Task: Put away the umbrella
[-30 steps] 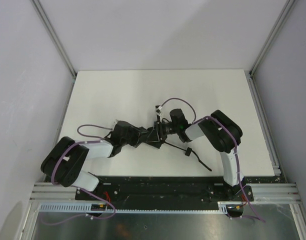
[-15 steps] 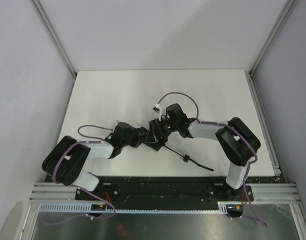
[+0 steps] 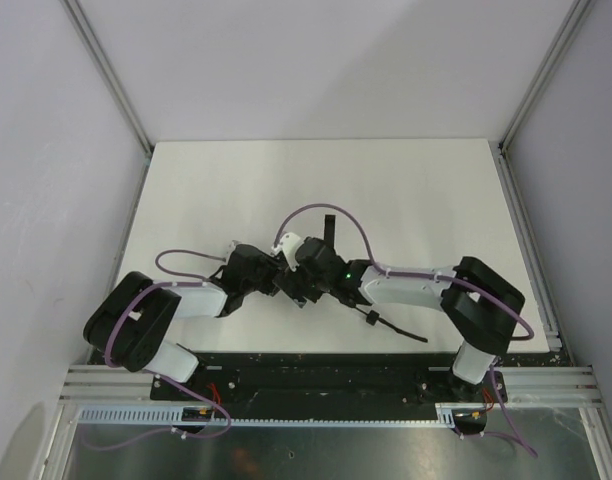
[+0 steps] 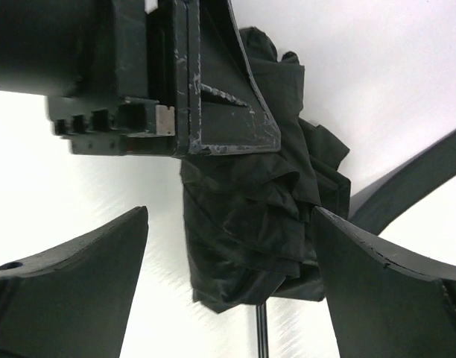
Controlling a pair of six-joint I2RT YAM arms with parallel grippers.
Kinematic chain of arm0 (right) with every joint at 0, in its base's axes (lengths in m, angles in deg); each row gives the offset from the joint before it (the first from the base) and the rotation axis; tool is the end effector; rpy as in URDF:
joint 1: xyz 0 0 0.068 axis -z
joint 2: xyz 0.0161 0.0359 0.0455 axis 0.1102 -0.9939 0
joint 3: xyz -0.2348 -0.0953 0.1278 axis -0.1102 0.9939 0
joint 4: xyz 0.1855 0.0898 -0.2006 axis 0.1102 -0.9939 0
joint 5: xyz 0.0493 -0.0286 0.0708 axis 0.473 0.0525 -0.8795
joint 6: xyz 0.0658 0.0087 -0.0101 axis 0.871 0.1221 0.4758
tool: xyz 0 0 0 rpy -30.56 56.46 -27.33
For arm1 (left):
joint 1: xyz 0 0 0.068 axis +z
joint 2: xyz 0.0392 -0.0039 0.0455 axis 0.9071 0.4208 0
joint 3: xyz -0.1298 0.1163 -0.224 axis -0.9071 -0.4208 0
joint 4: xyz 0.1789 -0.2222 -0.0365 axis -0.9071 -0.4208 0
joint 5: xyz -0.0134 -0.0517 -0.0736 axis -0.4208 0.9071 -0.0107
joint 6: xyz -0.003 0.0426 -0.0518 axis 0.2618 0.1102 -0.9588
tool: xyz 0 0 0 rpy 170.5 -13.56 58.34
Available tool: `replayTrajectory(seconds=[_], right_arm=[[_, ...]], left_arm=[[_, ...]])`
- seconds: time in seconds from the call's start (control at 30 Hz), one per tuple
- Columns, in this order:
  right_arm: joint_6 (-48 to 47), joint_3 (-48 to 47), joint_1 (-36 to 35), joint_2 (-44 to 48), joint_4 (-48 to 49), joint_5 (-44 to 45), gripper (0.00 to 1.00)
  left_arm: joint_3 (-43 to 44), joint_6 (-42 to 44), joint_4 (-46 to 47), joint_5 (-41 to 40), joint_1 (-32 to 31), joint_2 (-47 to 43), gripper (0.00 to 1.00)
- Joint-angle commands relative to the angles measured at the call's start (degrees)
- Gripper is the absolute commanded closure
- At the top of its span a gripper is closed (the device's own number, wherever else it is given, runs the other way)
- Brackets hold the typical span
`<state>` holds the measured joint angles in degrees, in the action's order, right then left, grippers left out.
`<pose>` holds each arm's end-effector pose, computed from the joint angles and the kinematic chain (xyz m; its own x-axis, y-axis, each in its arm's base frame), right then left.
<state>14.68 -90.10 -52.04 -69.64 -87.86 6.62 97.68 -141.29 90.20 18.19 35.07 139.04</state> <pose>0.2170 0.3432 0.1864 -0.2847 -0.5668 -0.7731 -0.8282 0.5515 -0.0993 0.2370 -0.1389 0.0944 -0.5801 -0.8118 -0.0665 -0.5005 0.4198 -0.7571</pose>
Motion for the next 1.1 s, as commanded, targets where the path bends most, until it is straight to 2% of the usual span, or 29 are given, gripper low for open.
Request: replayTrajectory(seconds=[0.0,0.1,0.23,0.33,0.47,0.53,0.6,0.7,0.8,0.9,0.97,1.07], right_arm=[[-5.1,-1.3,-1.7,-4.1,5.0,11.7,0.08],[-5.5,-1.7,-2.5,-7.5,7.1,12.2,0.1],[-5.1,-2.7,-3.2,-11.7,8.2,15.0,0.2],[-3.7,-2.8,-3.1,-14.2,7.9,17.1,0.42],[-1.4,-1.8,-1.8,-15.6,5.6,14.3,0.68],[-0.5,-0.5,-0.9,-15.2,5.8,11.2,0.85],[0.7,0.5,0.3,-14.9,6.1,6.7,0.95],[1.9,2.4,2.8,-14.4,7.5,-3.1,0.99],[3.4,3.4,6.3,-14.6,8.5,-14.8,1.0],[6.4,4.3,10.4,-15.2,10.5,-27.8,1.0],[9.0,4.6,13.0,-16.3,12.2,-35.4,1.0],[12.8,4.6,15.5,-18.2,15.0,-45.3,1.0]], left_arm=[[-3.1,5.9,-13.0,-3.5,-0.1,1.5,0.81],[-3.0,5.5,-13.0,-3.1,-0.1,1.3,0.81],[-2.8,5.1,-13.0,-2.6,-0.1,0.9,0.81],[-3.0,4.9,-13.0,-2.6,0.0,0.4,0.81],[-3.1,5.2,-13.0,-2.5,0.2,-0.6,0.79],[-3.2,5.8,-13.0,-2.7,0.3,-1.3,0.75],[-3.2,6.3,-13.1,-3.0,0.5,-2.3,0.68],[-3.4,7.3,-13.1,-3.0,0.9,-3.7,0.53],[-3.6,8.1,-13.5,-3.5,1.1,-5.2,0.35],[-3.4,8.6,-14.4,-3.6,1.2,-5.7,0.22],[-3.1,8.7,-14.8,-3.5,1.2,-5.2,0.16],[-2.5,8.9,-14.8,-3.0,1.0,-3.5,0.14]])
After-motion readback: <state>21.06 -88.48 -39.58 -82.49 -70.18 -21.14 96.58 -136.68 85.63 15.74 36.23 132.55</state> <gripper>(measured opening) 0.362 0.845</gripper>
